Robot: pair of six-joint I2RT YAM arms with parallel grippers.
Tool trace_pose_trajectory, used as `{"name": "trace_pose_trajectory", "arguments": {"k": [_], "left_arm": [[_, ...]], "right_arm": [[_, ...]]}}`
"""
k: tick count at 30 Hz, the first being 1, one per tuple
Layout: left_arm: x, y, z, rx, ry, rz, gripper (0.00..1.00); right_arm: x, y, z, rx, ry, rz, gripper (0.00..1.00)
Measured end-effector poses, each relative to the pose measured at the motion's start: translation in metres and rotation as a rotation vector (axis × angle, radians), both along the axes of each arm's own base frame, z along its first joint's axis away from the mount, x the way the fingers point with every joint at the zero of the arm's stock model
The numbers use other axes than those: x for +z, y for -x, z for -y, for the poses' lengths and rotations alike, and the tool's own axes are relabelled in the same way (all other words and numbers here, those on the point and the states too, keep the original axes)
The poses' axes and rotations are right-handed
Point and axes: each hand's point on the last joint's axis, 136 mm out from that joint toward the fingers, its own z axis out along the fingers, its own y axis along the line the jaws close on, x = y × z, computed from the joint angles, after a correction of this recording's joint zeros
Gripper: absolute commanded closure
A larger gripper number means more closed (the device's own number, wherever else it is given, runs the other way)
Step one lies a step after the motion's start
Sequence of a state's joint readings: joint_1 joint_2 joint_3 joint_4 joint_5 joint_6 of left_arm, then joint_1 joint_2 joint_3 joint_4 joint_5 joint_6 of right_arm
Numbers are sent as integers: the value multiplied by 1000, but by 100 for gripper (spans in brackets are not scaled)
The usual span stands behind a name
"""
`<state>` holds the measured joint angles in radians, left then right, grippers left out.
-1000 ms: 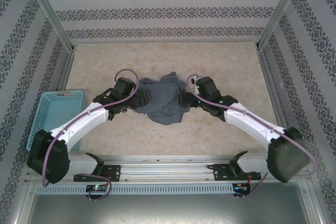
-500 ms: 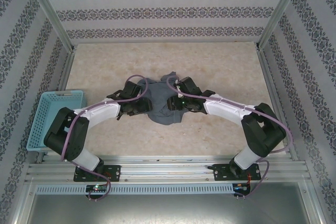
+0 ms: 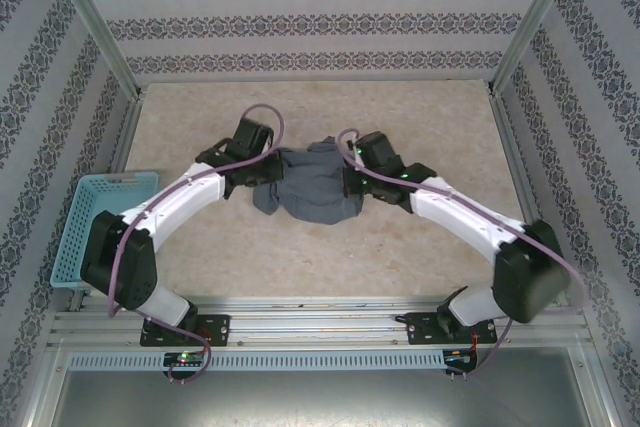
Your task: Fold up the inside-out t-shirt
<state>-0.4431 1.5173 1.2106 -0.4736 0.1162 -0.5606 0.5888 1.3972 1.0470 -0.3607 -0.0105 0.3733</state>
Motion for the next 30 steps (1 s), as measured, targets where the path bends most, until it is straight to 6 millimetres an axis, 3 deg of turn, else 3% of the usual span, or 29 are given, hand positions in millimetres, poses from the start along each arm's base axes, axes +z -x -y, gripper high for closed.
{"name": "trace_pose_trajectory", "arguments": {"k": [3, 6, 9, 11, 13, 18, 19, 21, 22, 25, 30], "left_arm": [[67, -14, 2, 0, 30, 139, 100], [129, -10, -1, -1, 82, 277, 99], [150, 4, -4, -10, 113, 325, 98], [140, 7, -4, -17, 111, 306, 95], [105, 8, -2, -29, 89, 234, 89], [-13, 22, -5, -36, -13, -41, 81], [-34, 30, -8, -35, -36, -95, 74], [-58, 44, -16, -28, -66, -165, 56], [-65, 49, -19, -21, -78, -185, 46], [-68, 62, -23, -18, -102, -179, 33], [-57, 94, -7, -94, -79, -89, 21]], "right_arm": [[57, -4, 8, -14, -28, 128, 100], [103, 1, 18, -35, -63, 245, 100], [124, 9, 26, -49, -89, 299, 100], [126, 13, 28, -52, -101, 308, 100], [110, 16, 28, -49, -103, 282, 100], [12, 31, 10, -8, -25, 59, 100], [-9, 37, 5, 4, -1, 8, 100], [-36, 45, -3, 27, 39, -57, 100], [-46, 49, -8, 36, 53, -82, 100], [-55, 52, -18, 55, 65, -105, 100], [-34, 38, -31, 47, 21, -66, 100]]}}
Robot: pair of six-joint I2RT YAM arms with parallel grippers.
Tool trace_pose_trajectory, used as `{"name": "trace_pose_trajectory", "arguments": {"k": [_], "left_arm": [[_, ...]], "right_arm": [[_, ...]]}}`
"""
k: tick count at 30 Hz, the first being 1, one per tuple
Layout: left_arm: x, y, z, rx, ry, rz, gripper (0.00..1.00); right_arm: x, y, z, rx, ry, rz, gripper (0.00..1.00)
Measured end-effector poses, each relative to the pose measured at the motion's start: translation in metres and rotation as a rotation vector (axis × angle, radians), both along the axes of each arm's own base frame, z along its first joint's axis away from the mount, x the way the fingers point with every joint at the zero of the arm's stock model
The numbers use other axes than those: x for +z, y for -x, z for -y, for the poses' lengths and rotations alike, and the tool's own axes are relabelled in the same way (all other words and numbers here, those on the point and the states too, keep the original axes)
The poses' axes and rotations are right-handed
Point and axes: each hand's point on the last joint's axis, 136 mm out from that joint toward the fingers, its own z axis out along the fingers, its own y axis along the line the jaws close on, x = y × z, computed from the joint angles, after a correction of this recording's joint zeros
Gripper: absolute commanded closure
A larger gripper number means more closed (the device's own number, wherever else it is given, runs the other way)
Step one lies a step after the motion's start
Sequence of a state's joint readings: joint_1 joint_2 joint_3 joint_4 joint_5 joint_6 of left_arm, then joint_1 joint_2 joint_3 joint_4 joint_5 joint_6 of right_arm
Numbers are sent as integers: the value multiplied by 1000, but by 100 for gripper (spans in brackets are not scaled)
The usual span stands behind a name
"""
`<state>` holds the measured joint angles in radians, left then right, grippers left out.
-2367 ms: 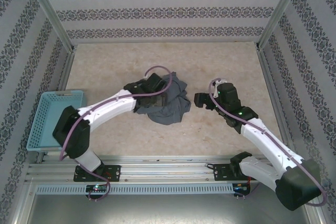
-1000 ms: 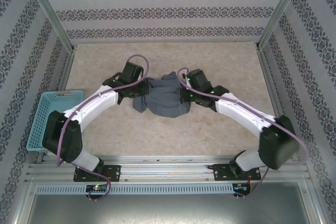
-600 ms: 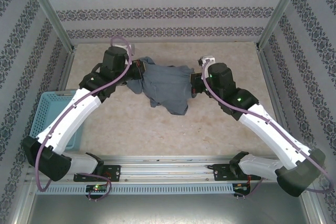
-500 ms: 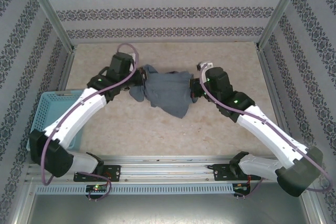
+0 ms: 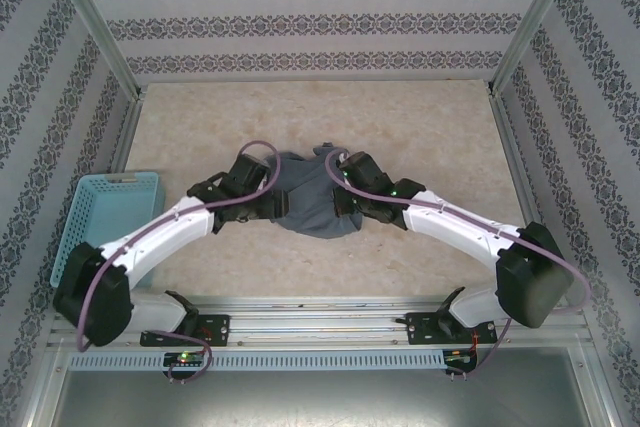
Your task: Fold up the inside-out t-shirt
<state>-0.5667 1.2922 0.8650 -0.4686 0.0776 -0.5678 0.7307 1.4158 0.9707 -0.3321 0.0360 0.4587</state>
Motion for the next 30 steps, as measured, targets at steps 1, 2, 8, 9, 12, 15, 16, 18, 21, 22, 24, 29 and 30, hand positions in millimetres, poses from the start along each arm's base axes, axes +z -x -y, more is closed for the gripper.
{"name": "trace_pose_trajectory", "arguments": {"k": [1, 2, 8, 9, 12, 15, 16, 18, 21, 22, 24, 29, 30], "left_arm": [[-2, 6, 5, -16, 10, 7, 19], [-6, 9, 9, -27, 20, 10, 18], [-44, 23, 27, -52, 48, -48, 15], [-49, 22, 31, -55, 48, -56, 15], [-66, 15, 39, -50, 29, -91, 20], [-77, 4, 47, -42, 8, -122, 43], [-79, -1, 50, -40, 3, -123, 52], [-78, -7, 51, -33, 1, -116, 65], [-74, -12, 47, -16, 2, -103, 82], [-71, -14, 44, -7, 6, -98, 85], [-64, -19, 36, 20, 18, -83, 90], [-48, -27, 3, 109, 56, -47, 94], [-48, -28, -3, 124, 58, -45, 94]], "right_arm": [[7, -4, -4, -2, -19, 13, 100], [13, -6, -8, -1, -36, 22, 100], [26, -17, -24, -7, -106, 32, 100], [23, -17, -25, -8, -108, 23, 100], [17, -17, -28, -13, -114, -1, 100], [15, -17, -29, -19, -120, -9, 95], [16, -17, -29, -21, -124, -13, 92], [16, -18, -28, -26, -131, -20, 82], [18, -22, -23, -36, -154, -31, 68], [20, -25, -18, -45, -163, -31, 64], [25, -32, -5, -71, -182, -21, 57], [27, -39, 33, -146, -208, -5, 52], [25, -39, 39, -160, -209, -6, 52]]}}
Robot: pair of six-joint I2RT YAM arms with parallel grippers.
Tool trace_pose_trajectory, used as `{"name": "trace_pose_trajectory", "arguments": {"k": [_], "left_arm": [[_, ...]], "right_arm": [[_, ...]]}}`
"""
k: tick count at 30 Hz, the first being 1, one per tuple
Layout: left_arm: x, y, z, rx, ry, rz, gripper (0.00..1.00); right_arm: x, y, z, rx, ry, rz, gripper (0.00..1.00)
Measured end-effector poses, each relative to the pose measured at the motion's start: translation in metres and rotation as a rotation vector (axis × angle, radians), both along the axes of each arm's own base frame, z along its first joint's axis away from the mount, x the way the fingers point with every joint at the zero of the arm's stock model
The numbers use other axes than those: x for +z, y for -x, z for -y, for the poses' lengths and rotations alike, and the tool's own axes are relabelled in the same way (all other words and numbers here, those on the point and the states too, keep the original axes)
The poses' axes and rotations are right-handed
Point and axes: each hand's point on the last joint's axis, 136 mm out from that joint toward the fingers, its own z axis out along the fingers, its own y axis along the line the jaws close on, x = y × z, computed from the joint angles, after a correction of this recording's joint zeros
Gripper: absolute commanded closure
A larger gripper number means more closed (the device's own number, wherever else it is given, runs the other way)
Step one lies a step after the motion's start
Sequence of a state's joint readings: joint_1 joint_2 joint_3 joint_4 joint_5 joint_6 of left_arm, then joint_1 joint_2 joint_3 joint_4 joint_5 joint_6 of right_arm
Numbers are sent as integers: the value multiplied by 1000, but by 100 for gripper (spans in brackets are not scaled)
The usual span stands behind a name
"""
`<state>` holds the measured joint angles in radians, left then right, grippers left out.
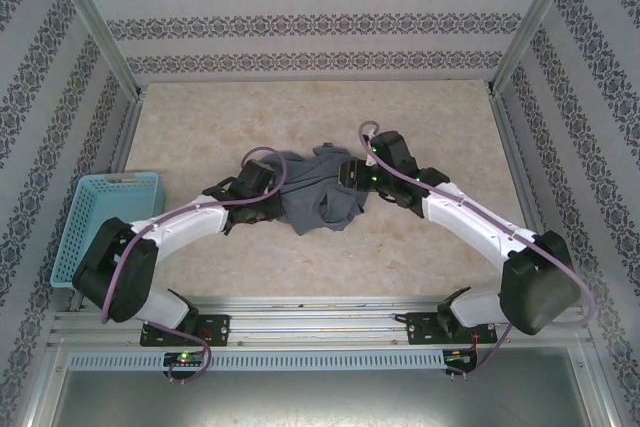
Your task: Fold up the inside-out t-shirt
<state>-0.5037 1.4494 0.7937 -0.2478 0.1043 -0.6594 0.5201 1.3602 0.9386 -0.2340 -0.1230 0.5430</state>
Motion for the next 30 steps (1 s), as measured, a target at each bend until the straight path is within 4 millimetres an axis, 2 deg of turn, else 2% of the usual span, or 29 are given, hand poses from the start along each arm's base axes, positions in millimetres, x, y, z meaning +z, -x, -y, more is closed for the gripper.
{"name": "trace_pose_trajectory", "arguments": {"k": [2, 5, 11, 15, 19, 21, 24, 27, 30], "left_arm": [[0, 0, -11, 27, 0, -2, 95], [-3, 1, -18, 43, 5, -13, 96], [-4, 2, -21, 49, 7, -28, 97], [-7, 6, -22, 49, -2, -45, 98], [-8, 8, -23, 49, -8, -54, 100], [-9, 9, -24, 47, -10, -57, 100], [-9, 9, -24, 46, -13, -60, 100], [-8, 9, -24, 43, -15, -61, 100], [-5, 9, -25, 37, -26, -64, 100]], "right_arm": [[-14, 3, 13, -23, 7, -27, 51], [-40, 12, 22, -26, 26, -79, 49], [-80, 28, 6, 40, 59, -153, 45], [-92, 29, -2, 63, 63, -168, 43], [-105, 25, -2, 53, 81, -178, 44], [-112, 23, 1, 44, 103, -183, 50], [-119, 19, 5, 34, 140, -179, 69], [-116, 11, 7, 21, 165, -151, 90], [-105, 3, 11, 5, 195, -111, 99]]}}
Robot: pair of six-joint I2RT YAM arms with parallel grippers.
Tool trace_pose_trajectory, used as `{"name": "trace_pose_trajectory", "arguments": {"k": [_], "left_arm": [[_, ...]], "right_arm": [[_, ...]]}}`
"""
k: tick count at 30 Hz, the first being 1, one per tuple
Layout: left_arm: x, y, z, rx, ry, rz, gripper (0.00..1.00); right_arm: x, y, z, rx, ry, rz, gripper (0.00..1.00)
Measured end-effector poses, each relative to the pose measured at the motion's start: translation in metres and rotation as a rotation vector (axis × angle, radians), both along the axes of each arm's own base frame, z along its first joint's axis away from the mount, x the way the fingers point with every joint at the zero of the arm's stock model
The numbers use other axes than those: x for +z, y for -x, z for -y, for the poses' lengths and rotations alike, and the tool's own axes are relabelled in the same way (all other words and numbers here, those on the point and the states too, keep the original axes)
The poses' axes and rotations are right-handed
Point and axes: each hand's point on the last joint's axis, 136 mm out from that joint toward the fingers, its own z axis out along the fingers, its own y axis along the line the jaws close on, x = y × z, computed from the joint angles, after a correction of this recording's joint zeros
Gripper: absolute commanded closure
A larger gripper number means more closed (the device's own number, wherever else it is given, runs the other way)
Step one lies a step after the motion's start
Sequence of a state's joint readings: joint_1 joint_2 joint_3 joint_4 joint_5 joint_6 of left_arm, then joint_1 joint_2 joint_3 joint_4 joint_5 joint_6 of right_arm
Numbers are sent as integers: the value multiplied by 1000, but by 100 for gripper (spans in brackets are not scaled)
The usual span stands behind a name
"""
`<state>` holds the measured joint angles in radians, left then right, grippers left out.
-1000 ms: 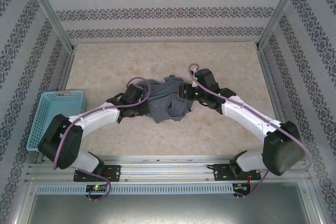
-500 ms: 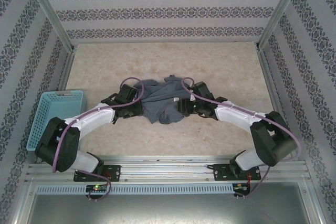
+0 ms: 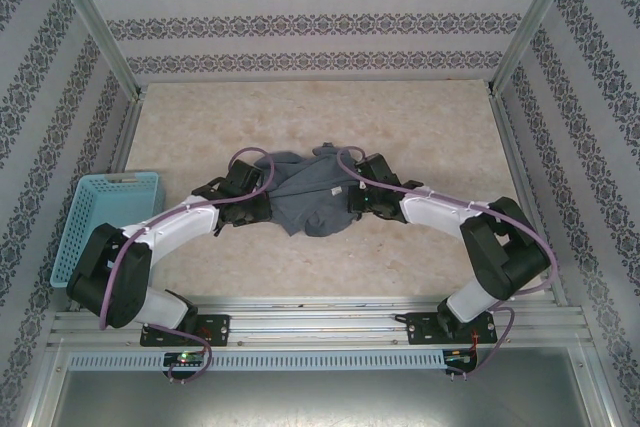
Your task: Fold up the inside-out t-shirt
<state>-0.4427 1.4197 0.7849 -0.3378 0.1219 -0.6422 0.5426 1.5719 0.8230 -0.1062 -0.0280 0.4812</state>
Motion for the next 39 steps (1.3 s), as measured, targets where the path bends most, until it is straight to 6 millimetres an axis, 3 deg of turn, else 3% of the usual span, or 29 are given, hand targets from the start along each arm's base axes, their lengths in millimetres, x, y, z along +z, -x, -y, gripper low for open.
{"name": "trace_pose_trajectory", "arguments": {"k": [3, 6, 10, 13, 15, 18, 20, 22, 24, 26, 28, 30, 33, 36, 39], "left_arm": [[13, -4, -2, -7, -20, 14, 100], [47, -14, -2, -13, -33, 71, 100], [133, -41, 6, -34, -15, 229, 100], [214, -57, 16, -59, 25, 384, 100], [273, -55, 26, -87, 71, 510, 100], [326, -33, 32, -132, 144, 630, 100], [335, -18, 29, -144, 168, 659, 100], [322, -13, 25, -142, 156, 641, 100], [291, -15, 21, -126, 108, 582, 100], [248, -22, 15, -104, 37, 486, 100], [190, -29, 9, -79, -47, 352, 100], [125, -27, -5, -55, -135, 193, 100], [61, -9, -26, -30, -228, 14, 100], [43, -1, -37, -12, -250, -40, 100], [44, -5, -42, 8, -244, -33, 100]], "right_arm": [[20, 1, 7, -4, 50, 50, 100], [62, 2, 16, -7, 92, 137, 100], [158, 5, 32, -21, 107, 327, 100], [255, 15, 43, -30, 92, 508, 100], [323, 32, 49, -27, 67, 634, 100], [385, 63, 54, -4, 20, 753, 100], [395, 76, 55, 19, 0, 772, 100], [384, 77, 52, 35, 14, 749, 100], [348, 65, 41, 58, 70, 674, 100], [304, 50, 27, 79, 127, 578, 100], [247, 30, 11, 101, 180, 444, 98], [188, 14, -2, 117, 211, 303, 87], [124, 8, -13, 137, 217, 125, 61], [101, 8, -15, 136, 178, 55, 45], [103, 12, -4, 120, 120, 66, 35]]}}
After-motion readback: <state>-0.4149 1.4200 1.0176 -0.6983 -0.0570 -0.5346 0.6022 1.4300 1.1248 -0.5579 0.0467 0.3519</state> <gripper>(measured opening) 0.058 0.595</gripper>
